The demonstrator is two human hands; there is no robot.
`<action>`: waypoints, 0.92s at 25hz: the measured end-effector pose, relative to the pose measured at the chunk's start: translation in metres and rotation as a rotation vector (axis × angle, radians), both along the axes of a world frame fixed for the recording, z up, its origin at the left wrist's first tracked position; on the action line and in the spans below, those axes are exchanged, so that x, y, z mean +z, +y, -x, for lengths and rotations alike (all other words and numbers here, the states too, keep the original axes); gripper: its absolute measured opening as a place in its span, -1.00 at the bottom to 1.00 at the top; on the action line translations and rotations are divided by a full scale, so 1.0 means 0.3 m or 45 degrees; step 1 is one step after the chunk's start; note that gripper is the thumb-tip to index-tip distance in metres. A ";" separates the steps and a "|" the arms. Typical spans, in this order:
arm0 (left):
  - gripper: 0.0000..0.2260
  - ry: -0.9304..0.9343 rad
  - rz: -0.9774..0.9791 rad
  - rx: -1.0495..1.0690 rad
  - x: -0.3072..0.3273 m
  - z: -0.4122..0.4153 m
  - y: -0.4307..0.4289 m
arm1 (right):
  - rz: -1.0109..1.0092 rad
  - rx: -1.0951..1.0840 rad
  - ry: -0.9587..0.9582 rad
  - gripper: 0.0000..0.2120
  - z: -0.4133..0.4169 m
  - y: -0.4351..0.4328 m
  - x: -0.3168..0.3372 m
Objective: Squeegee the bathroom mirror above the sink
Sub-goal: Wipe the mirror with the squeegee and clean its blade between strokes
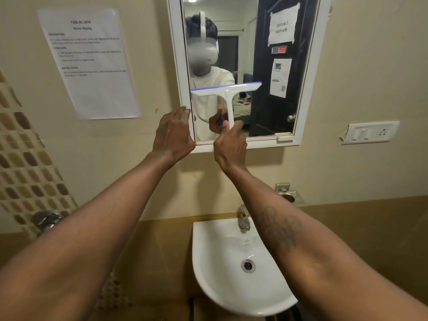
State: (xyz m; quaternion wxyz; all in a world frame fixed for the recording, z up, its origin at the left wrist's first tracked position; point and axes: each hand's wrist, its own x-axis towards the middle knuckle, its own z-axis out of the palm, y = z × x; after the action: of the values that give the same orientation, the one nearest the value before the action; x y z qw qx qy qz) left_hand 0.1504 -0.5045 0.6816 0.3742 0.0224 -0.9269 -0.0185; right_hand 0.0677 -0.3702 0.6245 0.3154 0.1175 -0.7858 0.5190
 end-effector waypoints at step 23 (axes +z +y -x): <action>-0.35 -0.152 -0.025 -0.049 -0.120 -0.067 0.051 | -0.178 -0.068 -0.364 -0.76 -0.170 0.053 -0.334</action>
State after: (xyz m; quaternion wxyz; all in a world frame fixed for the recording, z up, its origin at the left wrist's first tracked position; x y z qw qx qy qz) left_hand 0.1706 -0.4892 0.6455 0.3177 0.0094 -0.9476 -0.0332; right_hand 0.1186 -0.3543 0.5241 0.2049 0.0433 -0.8597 0.4658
